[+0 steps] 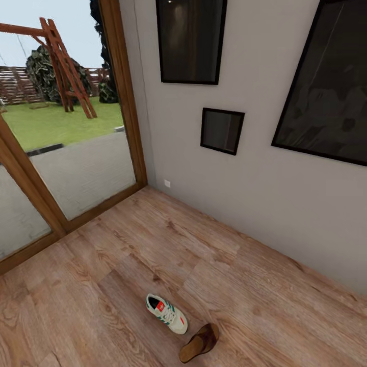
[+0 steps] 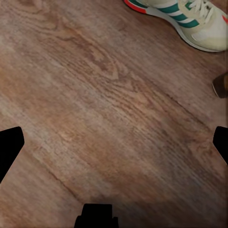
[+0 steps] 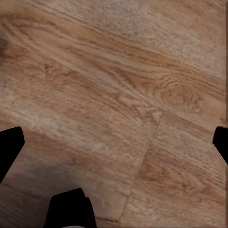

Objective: Pick up the two gym shoes and the two sandals from the corridor floor and place them onto the hallstand (shoe rack) in the corridor, making sure they are on the rack and not on the floor. Arrange them so the two gym shoes are next to each other and the two sandals are next to each other.

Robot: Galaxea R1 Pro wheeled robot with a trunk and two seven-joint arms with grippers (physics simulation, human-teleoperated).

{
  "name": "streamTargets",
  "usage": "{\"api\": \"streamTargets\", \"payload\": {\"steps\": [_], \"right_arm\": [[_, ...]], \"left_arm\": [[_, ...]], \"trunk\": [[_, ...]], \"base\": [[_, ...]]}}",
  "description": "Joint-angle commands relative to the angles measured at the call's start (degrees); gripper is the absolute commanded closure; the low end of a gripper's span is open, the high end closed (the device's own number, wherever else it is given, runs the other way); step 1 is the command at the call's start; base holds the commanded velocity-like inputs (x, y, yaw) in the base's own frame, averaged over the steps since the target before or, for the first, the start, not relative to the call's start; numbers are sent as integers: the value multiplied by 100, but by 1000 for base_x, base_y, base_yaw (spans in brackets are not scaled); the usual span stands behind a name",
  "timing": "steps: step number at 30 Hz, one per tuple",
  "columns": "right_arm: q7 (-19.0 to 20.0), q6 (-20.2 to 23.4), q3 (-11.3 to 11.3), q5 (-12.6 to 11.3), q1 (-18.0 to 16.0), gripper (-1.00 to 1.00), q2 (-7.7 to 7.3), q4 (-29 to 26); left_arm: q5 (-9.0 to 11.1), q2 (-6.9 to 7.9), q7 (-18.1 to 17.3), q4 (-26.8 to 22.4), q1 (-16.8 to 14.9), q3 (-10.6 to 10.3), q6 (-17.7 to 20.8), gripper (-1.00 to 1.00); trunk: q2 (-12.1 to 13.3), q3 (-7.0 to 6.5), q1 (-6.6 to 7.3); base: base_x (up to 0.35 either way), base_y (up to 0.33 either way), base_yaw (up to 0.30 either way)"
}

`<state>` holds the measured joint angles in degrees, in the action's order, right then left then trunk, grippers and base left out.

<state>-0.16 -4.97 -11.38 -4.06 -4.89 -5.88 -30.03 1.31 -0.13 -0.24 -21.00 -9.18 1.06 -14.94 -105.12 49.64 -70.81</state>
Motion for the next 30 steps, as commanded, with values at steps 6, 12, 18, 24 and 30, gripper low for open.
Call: {"api": "streamTargets", "payload": {"steps": [6,12,18,24,30], "right_arm": [[-2,-21,4,-43,-3,-100,-1,5],[-2,-21,4,-43,-3,-100,-1,4],[-2,-21,4,-43,-3,-100,-1,-1],[-2,-25,-1,-43,-2,-100,-4,-3],[-7,-29,-5,-43,-3,-100,-20,-4]], "left_arm": [[18,-1,-3,-8,1,9,-18,-100],[19,-3,-3,-30,0,9,-24,-100],[19,-5,-3,-43,0,9,-27,-100],[19,-5,-3,-44,2,9,-27,-100],[14,-2,-3,-38,2,9,-34,-100]], "trunk": [[-2,4,0],[-2,4,0],[-2,4,0],[-2,4,0],[-2,4,0]], "base": [[9,-20,0],[1,-2,0],[0,-79,-194],[0,-23,-224],[-13,-18,-64]]}}
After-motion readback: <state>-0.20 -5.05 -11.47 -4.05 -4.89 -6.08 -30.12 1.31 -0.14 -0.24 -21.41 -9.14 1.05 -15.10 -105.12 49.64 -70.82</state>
